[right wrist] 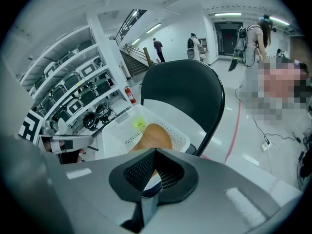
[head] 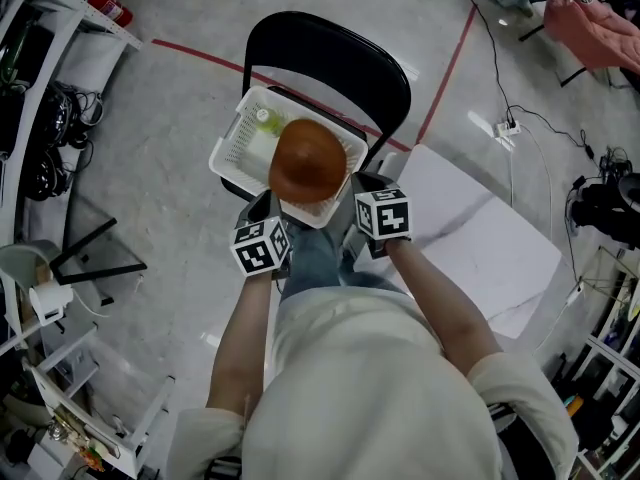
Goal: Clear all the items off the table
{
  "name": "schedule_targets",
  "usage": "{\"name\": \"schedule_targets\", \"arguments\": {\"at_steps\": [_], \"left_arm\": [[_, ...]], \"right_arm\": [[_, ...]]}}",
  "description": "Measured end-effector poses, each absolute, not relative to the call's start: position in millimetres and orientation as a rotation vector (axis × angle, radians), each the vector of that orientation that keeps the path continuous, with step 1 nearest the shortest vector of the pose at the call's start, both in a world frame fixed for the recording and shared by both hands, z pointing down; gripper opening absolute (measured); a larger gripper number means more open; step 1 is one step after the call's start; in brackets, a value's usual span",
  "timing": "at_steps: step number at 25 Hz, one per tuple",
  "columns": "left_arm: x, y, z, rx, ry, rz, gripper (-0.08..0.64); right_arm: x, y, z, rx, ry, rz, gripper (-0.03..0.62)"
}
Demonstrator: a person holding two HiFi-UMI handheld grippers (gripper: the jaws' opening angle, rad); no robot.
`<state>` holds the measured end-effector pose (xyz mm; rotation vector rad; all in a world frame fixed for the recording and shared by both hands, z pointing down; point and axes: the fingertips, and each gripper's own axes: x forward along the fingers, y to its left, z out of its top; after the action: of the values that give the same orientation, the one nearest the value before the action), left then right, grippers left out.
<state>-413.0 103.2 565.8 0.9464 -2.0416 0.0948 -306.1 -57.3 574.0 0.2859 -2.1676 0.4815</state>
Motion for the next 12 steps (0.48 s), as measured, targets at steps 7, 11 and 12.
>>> {"name": "schedule_targets", "arguments": {"at_steps": [7, 11, 12], "left_arm": [[-403, 76, 556, 1.084, -1.972, 0.158, 0.011], [-395, 51, 546, 1.206, -1.913, 0.210, 0.009], [-393, 44, 543, 1.240, -1.896, 0.226, 0.009]], "right_arm": [[-290, -67, 564, 0.366, -2.171, 0.543, -0.001], [-278, -77, 552, 0.454, -2.188, 0.579, -0.002], [-275, -80, 549, 0.477, -2.192, 0.587, -0.002]]}}
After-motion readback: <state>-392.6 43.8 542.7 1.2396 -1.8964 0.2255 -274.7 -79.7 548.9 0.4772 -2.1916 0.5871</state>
